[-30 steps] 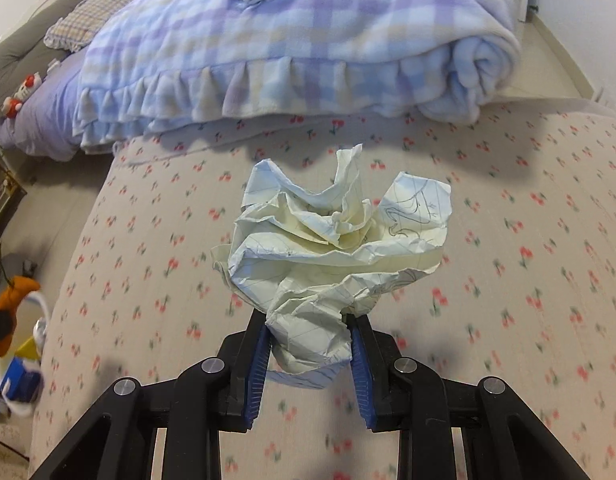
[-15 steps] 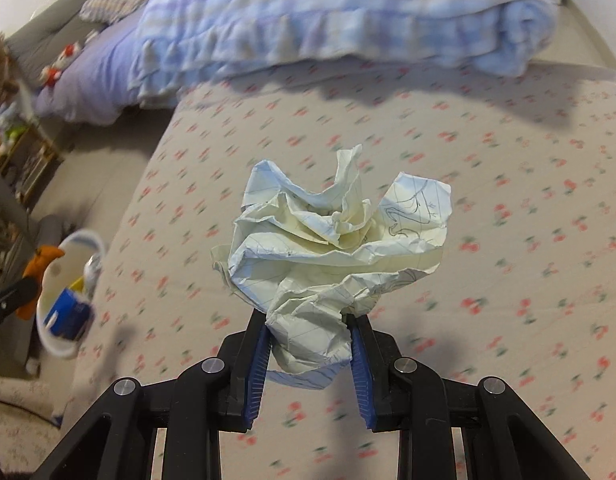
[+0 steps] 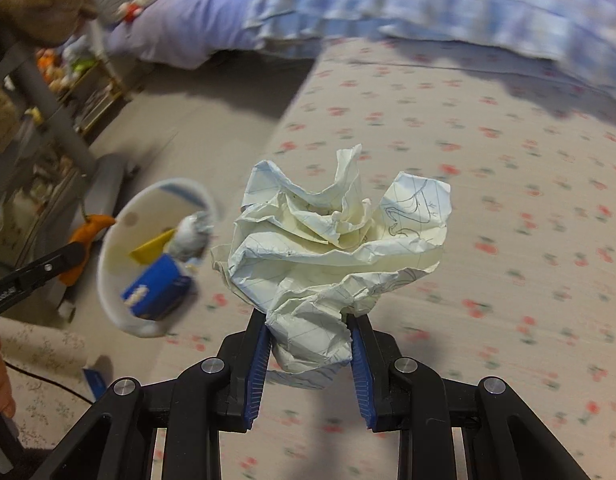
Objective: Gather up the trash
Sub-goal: 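Carry the chili and crumpled paper over the wastebasket with both tools, then open the left tool to drop the chili while the right tool drops the paper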
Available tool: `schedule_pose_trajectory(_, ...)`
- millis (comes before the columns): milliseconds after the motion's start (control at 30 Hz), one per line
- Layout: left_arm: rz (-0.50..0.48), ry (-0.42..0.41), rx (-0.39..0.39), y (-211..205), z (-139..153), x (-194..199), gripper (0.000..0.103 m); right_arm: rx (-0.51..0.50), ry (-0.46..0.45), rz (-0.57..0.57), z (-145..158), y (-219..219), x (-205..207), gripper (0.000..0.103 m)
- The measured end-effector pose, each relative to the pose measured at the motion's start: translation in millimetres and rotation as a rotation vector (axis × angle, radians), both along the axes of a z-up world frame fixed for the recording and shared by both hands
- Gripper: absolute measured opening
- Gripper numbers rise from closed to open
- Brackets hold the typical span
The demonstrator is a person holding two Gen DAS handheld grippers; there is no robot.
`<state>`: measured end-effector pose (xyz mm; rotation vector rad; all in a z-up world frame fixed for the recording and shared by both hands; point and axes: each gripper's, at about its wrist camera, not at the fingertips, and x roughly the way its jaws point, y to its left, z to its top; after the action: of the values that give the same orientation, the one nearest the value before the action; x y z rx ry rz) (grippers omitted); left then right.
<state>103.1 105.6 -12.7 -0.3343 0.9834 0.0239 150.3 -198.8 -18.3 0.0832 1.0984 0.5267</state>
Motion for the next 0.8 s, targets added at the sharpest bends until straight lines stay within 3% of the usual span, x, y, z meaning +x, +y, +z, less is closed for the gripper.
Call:
schedule_pose_trajectory(67,0.015,0.005,0.005,7,-2,1,0.016,0.010,0.001,0.022,-1,15,0,0.033)
schedule_pose_trajectory(133,0.032,0.055,0.025,15,-7,5,0.029,0.023,0.002,0.042,-3,32,1,0.034)
schedule_pose_trajectory(200,0.058,0.092,0.053,21,-13,5,0.078,0.036,0.004,0.057,-3,46,2,0.034)
schedule_pose_trajectory(233,0.075,0.097,0.077,25,-14,2,0.083,0.045,0.007,0.066,-4,55,3,0.034)
schedule_pose_trajectory(367,0.103,0.133,0.164,38,-17,-3,0.083,0.066,0.013,0.097,-7,84,6,0.034)
schedule_pose_trajectory(600,0.129,0.134,0.181,57,-13,-14,0.083,0.094,0.022,0.137,-15,121,13,0.035)
schedule_pose_trajectory(767,0.137,0.148,0.147,60,-17,-15,0.083,0.147,0.036,0.155,-19,131,15,0.037)
schedule_pose_trajectory(800,0.136,0.149,0.150,59,-17,-14,0.084,0.159,0.037,0.161,-19,133,15,0.042)
